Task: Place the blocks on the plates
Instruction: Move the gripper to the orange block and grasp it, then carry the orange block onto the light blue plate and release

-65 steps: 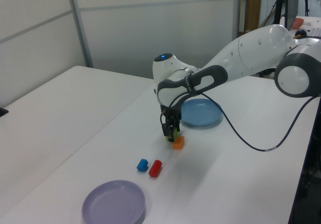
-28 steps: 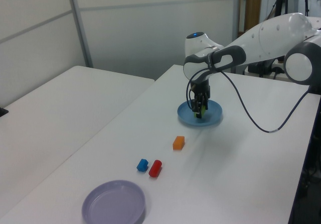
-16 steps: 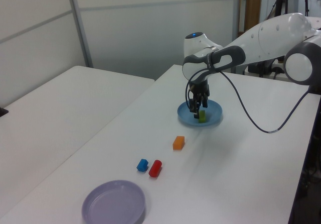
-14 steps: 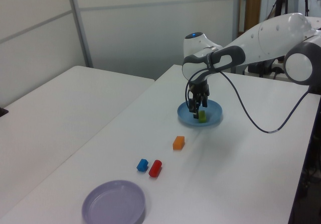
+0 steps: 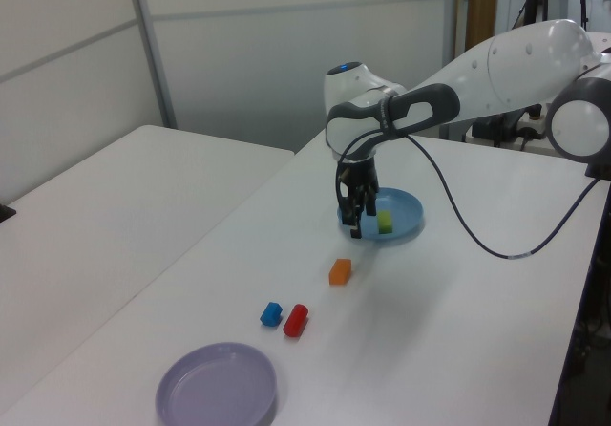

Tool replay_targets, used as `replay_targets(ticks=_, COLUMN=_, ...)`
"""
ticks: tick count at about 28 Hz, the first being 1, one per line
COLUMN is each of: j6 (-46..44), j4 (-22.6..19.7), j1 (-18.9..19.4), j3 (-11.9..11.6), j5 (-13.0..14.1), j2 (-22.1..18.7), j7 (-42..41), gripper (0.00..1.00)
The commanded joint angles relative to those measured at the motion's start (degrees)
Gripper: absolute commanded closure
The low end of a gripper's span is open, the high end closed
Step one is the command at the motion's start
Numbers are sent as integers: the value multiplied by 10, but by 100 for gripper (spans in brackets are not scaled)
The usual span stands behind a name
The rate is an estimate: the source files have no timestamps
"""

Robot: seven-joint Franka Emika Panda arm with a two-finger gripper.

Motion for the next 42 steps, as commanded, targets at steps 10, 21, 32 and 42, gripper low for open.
replay_targets(ticks=10, j6=29, j4=-52, j1=35, j3=48, j5=-12, j2=2, j7=43, gripper=0)
replay_targets(ticks=21, j6=61, j4=-48, j1=34, j3=44, j5=-38, j2=15, j7=80, gripper=28)
replay_targets(ticks=32, j6=58, j4=-47, j1=34, j3=44, j5=-39, j2=11, j7=77, gripper=86)
replay_targets(ticks=42, j6=44, j4=1, j1=-25, j3=40, j5=-15, j2=-24, j7=58, gripper=86)
